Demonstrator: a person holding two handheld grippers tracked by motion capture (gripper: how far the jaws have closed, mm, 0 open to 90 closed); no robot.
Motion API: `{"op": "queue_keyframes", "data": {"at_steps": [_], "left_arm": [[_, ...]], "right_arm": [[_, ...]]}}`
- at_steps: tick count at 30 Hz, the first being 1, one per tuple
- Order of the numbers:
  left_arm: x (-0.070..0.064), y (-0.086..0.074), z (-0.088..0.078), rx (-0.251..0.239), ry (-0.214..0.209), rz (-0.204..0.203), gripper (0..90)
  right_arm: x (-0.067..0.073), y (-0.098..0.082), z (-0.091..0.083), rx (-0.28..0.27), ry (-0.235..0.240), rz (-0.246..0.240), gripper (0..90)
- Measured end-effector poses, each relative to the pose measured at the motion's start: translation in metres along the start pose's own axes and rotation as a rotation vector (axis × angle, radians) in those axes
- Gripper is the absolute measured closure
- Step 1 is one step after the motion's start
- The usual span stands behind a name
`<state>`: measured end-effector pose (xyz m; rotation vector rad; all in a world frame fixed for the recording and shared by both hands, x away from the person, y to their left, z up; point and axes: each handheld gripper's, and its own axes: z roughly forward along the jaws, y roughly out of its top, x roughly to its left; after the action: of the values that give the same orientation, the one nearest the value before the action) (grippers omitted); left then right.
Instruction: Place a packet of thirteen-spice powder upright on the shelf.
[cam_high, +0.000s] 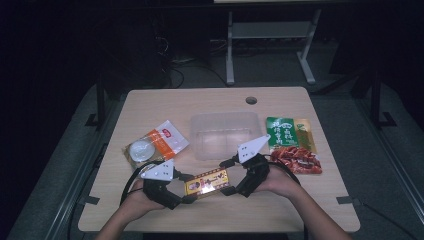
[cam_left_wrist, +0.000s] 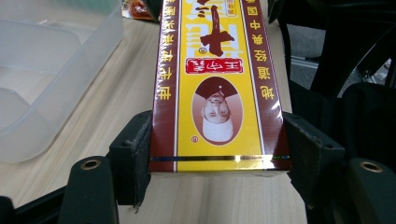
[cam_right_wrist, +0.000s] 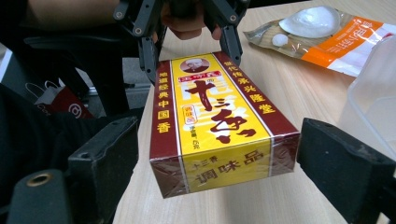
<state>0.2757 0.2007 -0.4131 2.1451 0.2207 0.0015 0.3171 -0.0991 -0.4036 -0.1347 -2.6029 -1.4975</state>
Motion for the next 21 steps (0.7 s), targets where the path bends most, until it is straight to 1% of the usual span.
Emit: {"op": "queue_keyframes", "data": {"at_steps": [2, 7, 10, 13, 21], "left_arm": [[0.0000, 0.0000, -0.0004, -0.003, 0.000, 0.002, 32.1], [-0.0001, 0.0001, -0.0010, -0.013, -0.001, 0.002, 32.1], [0.0000, 0.0001, -0.0006, -0.012, -0.004, 0.003, 32.1], [-0.0005, 0.0001, 0.0002, -0.015, -0.010, 0.004, 32.1], [-0.0012, 0.0003, 0.0008, -0.021, -0.021, 0.012, 32.1]], "right_arm": [[-0.0001, 0.0000, 0.0027, -0.009, 0.012, 0.002, 14.0], [0.0003, -0.0007, 0.0051, -0.001, 0.013, 0.005, 15.1], [0.0008, -0.0008, 0.0052, -0.009, 0.020, 0.008, 17.4], [0.0015, -0.0002, 0.0050, -0.024, 0.026, -0.003, 21.2], [0.0028, -0.0004, 0.0048, -0.022, 0.027, -0.020, 25.6]]}}
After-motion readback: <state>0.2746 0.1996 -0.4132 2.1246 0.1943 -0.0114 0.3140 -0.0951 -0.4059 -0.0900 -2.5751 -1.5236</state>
